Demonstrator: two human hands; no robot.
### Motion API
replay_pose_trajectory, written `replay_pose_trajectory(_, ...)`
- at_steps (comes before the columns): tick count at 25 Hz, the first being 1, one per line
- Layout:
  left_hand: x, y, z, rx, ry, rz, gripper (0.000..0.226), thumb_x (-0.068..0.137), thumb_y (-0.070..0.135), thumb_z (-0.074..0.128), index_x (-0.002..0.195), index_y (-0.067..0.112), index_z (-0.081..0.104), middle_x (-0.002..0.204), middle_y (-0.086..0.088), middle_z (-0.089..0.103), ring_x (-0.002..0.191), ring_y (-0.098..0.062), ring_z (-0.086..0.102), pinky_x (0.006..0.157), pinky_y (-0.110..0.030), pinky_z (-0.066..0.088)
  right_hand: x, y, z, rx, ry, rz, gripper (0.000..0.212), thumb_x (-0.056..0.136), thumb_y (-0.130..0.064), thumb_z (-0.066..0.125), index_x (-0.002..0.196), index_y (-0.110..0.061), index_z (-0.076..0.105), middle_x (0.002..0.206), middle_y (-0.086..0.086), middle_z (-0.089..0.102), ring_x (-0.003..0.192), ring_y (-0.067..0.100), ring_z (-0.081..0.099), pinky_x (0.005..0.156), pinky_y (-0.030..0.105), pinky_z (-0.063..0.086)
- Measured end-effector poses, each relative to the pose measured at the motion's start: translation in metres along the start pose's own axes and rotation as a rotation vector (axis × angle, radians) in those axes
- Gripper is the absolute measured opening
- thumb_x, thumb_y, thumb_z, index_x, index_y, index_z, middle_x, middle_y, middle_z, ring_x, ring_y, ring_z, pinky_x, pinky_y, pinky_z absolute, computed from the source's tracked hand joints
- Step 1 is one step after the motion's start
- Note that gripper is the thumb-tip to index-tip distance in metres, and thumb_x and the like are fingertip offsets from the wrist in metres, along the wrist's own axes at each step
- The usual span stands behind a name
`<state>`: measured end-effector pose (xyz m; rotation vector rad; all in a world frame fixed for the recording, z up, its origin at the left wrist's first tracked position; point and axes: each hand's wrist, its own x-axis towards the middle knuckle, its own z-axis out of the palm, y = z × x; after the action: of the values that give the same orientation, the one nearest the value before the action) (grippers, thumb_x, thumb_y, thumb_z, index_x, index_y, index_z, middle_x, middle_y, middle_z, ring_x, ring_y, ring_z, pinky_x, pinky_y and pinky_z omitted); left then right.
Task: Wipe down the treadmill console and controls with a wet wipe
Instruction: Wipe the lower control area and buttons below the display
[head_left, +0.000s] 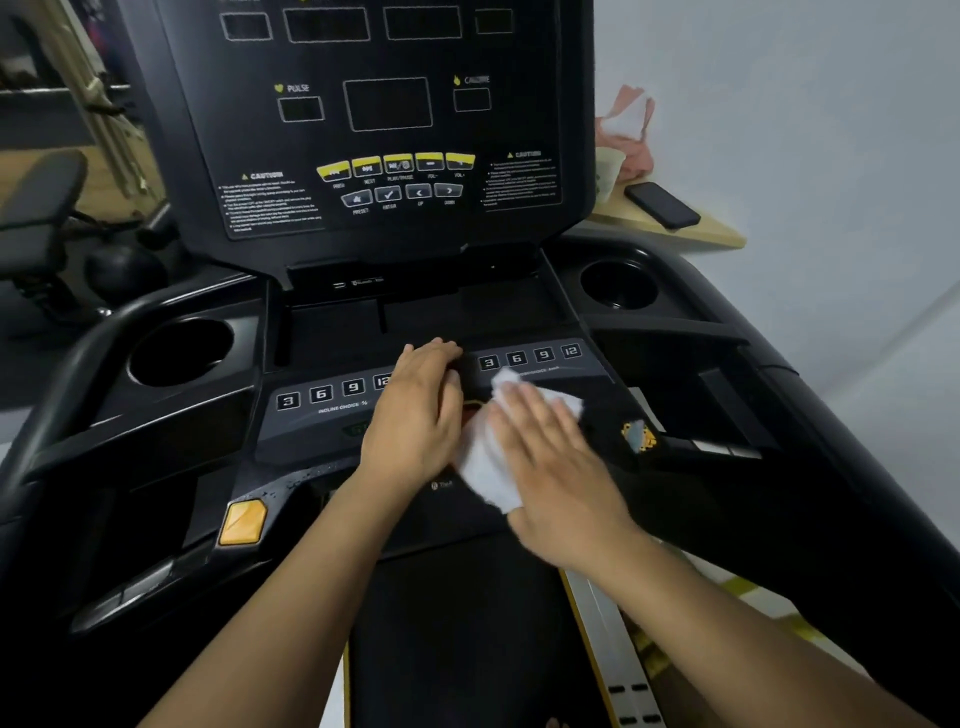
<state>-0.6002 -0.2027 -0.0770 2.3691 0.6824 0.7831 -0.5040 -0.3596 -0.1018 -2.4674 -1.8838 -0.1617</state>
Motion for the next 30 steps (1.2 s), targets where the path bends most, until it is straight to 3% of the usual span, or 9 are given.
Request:
replay_pose_trajectory(2, -0.007, -0.007, -0.016, -0.043, -0.021, 0.01, 0.04, 0.095, 0.027, 0.044, 0.127, 0.008, 0.059, 0.132, -0.008, 0.061, 0.13, -0.021, 0.05, 0.114, -0.035, 0.033, -0.007, 0.023, 0.0, -0.02, 0.008, 0.111, 0.108, 0.072, -0.029, 0.067, 0.153, -0.01, -0.002, 0.16, 0.007, -0.017, 0.147, 0.023, -0.016, 0.12, 0.042, -0.003)
replay_pose_trajectory(5, -0.038, -0.02, -0.029, 0.253, -0.067, 0.293, 0.043, 0.086, 0.041, 0.061, 0.119, 0.013, 0.062, 0.124, -0.003, 0.062, 0.12, -0.021, 0.053, 0.106, -0.04, 0.039, 0.001, 0.052, -0.004, -0.063, -0.014, 0.244, 0.11, 0.073, -0.034, 0.069, 0.153, -0.007, -0.002, 0.161, 0.012, -0.011, 0.148, 0.027, -0.011, 0.12, 0.044, 0.0)
replay_pose_trajectory(12, -0.05, -0.027, -0.018, 0.429, 0.035, 0.463, 0.03, 0.08, 0.02, 0.079, 0.107, 0.009, 0.074, 0.112, -0.005, 0.072, 0.107, -0.029, 0.064, 0.1, -0.052, 0.045, -0.005, -0.001, 0.005, 0.031, 0.088, 0.327, 0.107, 0.073, -0.031, 0.071, 0.152, -0.001, 0.006, 0.16, 0.018, -0.003, 0.147, 0.032, -0.01, 0.12, 0.05, 0.005)
replay_pose_trajectory(15, -0.044, -0.03, -0.025, 0.372, -0.01, 0.468, 0.031, 0.079, 0.028, 0.08, 0.105, 0.012, 0.075, 0.108, -0.001, 0.072, 0.103, -0.026, 0.064, 0.093, -0.05, 0.047, -0.013, -0.041, 0.016, 0.173, 0.153, 0.348, 0.105, 0.071, -0.026, 0.07, 0.152, 0.0, 0.009, 0.161, 0.018, -0.002, 0.148, 0.033, -0.008, 0.119, 0.048, 0.007)
replay_pose_trajectory(18, -0.021, -0.025, -0.035, 0.351, -0.088, 0.479, 0.033, 0.083, 0.043, 0.07, 0.099, 0.014, 0.073, 0.093, 0.002, 0.07, 0.092, -0.021, 0.06, 0.089, -0.039, 0.044, 0.001, -0.053, 0.016, 0.046, 0.106, 0.25, 0.099, 0.076, -0.033, 0.063, 0.151, 0.002, 0.009, 0.16, 0.022, 0.002, 0.148, 0.035, -0.005, 0.118, 0.055, 0.005)
replay_pose_trajectory(22, -0.004, -0.027, -0.039, 0.304, -0.043, 0.371, 0.029, 0.089, 0.037, 0.06, 0.094, 0.012, 0.072, 0.092, -0.001, 0.069, 0.09, -0.024, 0.059, 0.082, -0.042, 0.046, 0.029, 0.011, -0.012, -0.075, -0.031, 0.14, 0.105, 0.077, -0.037, 0.064, 0.153, -0.003, 0.001, 0.16, 0.018, -0.007, 0.147, 0.032, -0.01, 0.119, 0.044, -0.006)
replay_pose_trajectory(25, -0.008, -0.033, -0.035, 0.177, -0.003, 0.271, 0.03, 0.089, 0.033, 0.057, 0.091, 0.008, 0.073, 0.094, -0.002, 0.068, 0.093, -0.023, 0.059, 0.084, -0.042, 0.048, 0.041, 0.061, -0.034, 0.083, -0.2, 0.149, 0.124, 0.069, -0.065, 0.067, 0.152, -0.014, -0.01, 0.158, 0.003, -0.024, 0.144, 0.019, -0.024, 0.114, 0.036, -0.013)
replay_pose_trajectory(28, -0.004, -0.031, -0.037, 0.076, 0.079, 0.201, 0.032, 0.09, 0.032, 0.053, 0.086, 0.007, 0.072, 0.089, -0.001, 0.067, 0.091, -0.022, 0.058, 0.082, -0.041, 0.048, 0.055, 0.068, -0.052, 0.499, -0.282, 0.213, 0.114, 0.066, -0.088, 0.039, 0.154, -0.023, 0.005, 0.159, -0.01, -0.018, 0.141, 0.006, -0.026, 0.114, 0.035, -0.013)
replay_pose_trajectory(30, -0.004, -0.031, -0.037, 0.088, 0.151, 0.222, 0.031, 0.091, 0.03, 0.051, 0.084, 0.006, 0.07, 0.087, -0.002, 0.067, 0.088, -0.024, 0.058, 0.081, -0.043, 0.046, 0.068, 0.046, -0.049, 0.375, -0.201, 0.193, 0.1, 0.072, -0.078, 0.01, 0.154, -0.02, 0.014, 0.161, 0.001, -0.013, 0.145, 0.017, -0.02, 0.116, 0.043, -0.012)
